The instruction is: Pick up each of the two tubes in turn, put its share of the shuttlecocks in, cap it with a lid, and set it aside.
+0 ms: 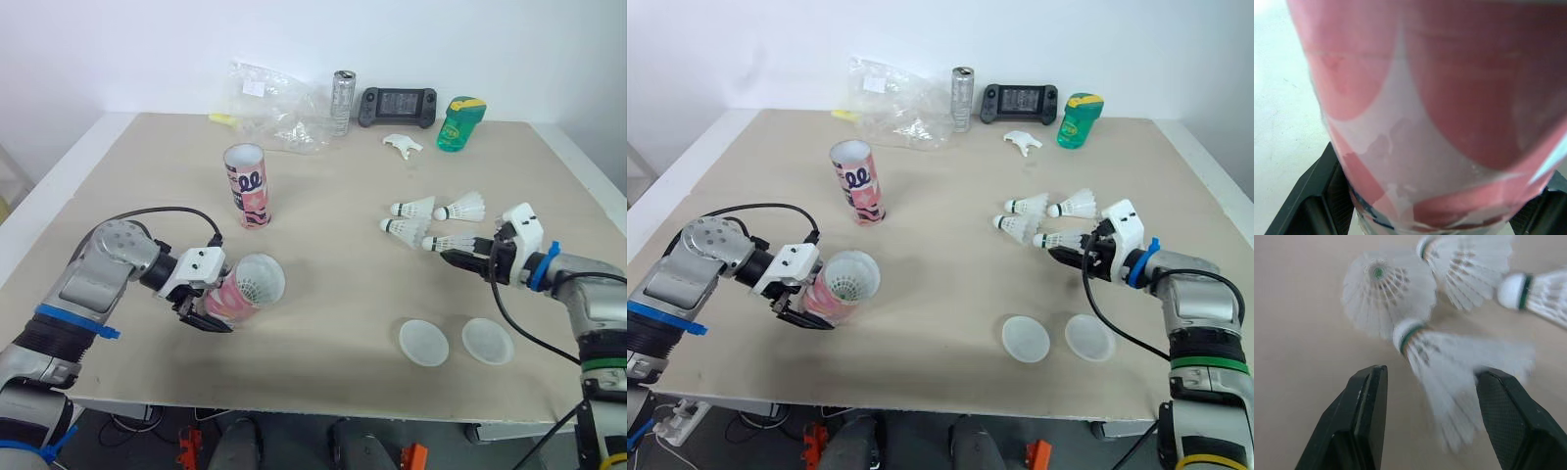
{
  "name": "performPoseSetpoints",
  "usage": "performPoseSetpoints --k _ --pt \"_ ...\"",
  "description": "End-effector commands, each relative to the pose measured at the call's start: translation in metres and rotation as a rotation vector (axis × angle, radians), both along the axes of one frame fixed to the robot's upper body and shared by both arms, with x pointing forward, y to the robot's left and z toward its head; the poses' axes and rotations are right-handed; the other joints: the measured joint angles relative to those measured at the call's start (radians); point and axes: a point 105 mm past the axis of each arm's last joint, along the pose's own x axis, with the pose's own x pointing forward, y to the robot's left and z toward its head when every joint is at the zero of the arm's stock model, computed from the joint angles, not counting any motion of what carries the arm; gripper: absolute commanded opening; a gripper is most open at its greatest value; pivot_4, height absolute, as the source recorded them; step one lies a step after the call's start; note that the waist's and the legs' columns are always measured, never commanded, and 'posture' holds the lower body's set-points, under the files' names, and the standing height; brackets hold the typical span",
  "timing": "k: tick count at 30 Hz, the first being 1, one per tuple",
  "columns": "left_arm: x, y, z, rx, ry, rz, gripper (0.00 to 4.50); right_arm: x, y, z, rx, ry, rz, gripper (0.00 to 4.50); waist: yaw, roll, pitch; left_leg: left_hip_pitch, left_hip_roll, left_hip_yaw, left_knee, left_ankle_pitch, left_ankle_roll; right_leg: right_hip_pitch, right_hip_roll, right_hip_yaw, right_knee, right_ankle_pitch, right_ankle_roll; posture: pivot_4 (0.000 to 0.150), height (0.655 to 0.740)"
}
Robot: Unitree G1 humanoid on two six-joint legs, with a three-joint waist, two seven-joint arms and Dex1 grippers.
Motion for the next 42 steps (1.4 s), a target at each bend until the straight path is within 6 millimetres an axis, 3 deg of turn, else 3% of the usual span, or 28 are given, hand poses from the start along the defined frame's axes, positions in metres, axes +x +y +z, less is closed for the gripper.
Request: performPoseSetpoints --k 1,5,7,10,13,15,18,20,22,31,42 --pt "-0.004 0.003 -0.012 0.032 0.037 0.015 3.66 0.000 -0.001 0.016 0.004 -0.059 0.015 1.80 0.001 0.000 0.000 0.000 0.000 0.000 0.000 0.000 0.000 0.000 0.000 0.000 0.000 0.000 0.000 0.150 0.7394" --pt "-0.005 0.002 -0.011 0.031 0.037 0.017 3.66 -0.013 -0.004 0.025 0.009 -0.085 0.047 0.03 0.003 0.000 0.000 0.000 0.000 0.000 -0.001 0.000 0.000 0.000 0.000 0.000 0.000 0.000 0.003 0.150 0.7394" --pt "-0.006 0.002 -0.011 0.030 0.037 0.018 3.66 -0.018 -0.006 0.036 0.012 -0.114 0.048 0.03 0.003 0.000 0.000 0.000 0.000 0.000 -0.001 0.000 0.000 0.000 0.000 0.000 0.000 0.000 0.003 0.150 0.7394" --pt "-0.006 0.001 -0.011 0.030 0.039 0.017 3.66 -0.026 0.001 0.072 0.005 -0.234 0.081 0.03 0.003 0.002 0.000 0.000 0.000 0.000 -0.001 0.000 0.000 -0.001 0.000 0.000 0.000 0.000 0.003 0.150 0.7394" --pt "-0.006 0.001 -0.011 0.031 0.040 0.013 3.66 -0.054 0.060 0.109 -0.100 -0.356 0.358 0.03 0.003 0.004 0.000 0.000 0.000 0.000 -0.001 0.000 0.000 -0.001 0.000 0.000 0.000 0.000 0.002 0.150 0.7394" --pt "-0.006 0.001 -0.011 0.031 0.041 0.008 3.66 -0.074 0.104 0.121 -0.142 -0.405 0.546 0.03 -0.001 0.005 0.000 0.000 0.000 0.000 -0.002 0.000 0.000 -0.001 0.001 0.000 0.000 0.000 0.002 0.150 0.7394" --pt "-0.005 0.000 -0.011 0.034 0.040 0.002 3.66 -0.100 0.158 0.119 -0.166 -0.428 0.799 0.03 0.000 0.003 0.000 0.001 0.001 -0.002 -0.002 0.000 0.000 -0.001 0.001 -0.001 0.000 -0.001 -0.001 0.150 0.7394" --pt "-0.003 -0.002 -0.011 0.033 0.036 -0.001 3.66 -0.109 0.180 0.109 -0.196 -0.398 0.921 0.03 0.006 0.001 0.000 0.000 0.001 -0.002 -0.001 0.000 0.000 -0.001 0.001 -0.001 0.000 -0.001 -0.001 0.150 0.7394" --pt "-0.001 -0.004 -0.010 0.032 0.034 -0.005 3.66 -0.113 0.192 0.100 -0.241 -0.377 0.999 0.03 0.007 0.000 0.000 -0.002 0.000 -0.002 0.000 0.000 0.000 -0.001 -0.001 -0.001 -0.001 -0.001 -0.001 0.150 0.7394" --pt "0.002 -0.005 -0.009 0.029 0.031 -0.007 3.66 -0.125 0.236 0.094 -0.260 -0.377 1.246 0.03 0.007 0.000 0.001 -0.002 0.000 -0.001 0.000 0.000 -0.001 -0.002 -0.002 -0.003 -0.001 -0.001 -0.002 0.150 0.7394" --pt "0.003 -0.007 -0.003 0.024 0.030 0.001 3.66 -0.102 0.270 0.100 -0.240 -0.408 1.270 0.03 0.008 0.000 0.000 -0.002 0.001 -0.001 0.002 0.000 -0.001 -0.002 -0.001 -0.003 0.000 0.000 -0.002 0.150 0.7394"
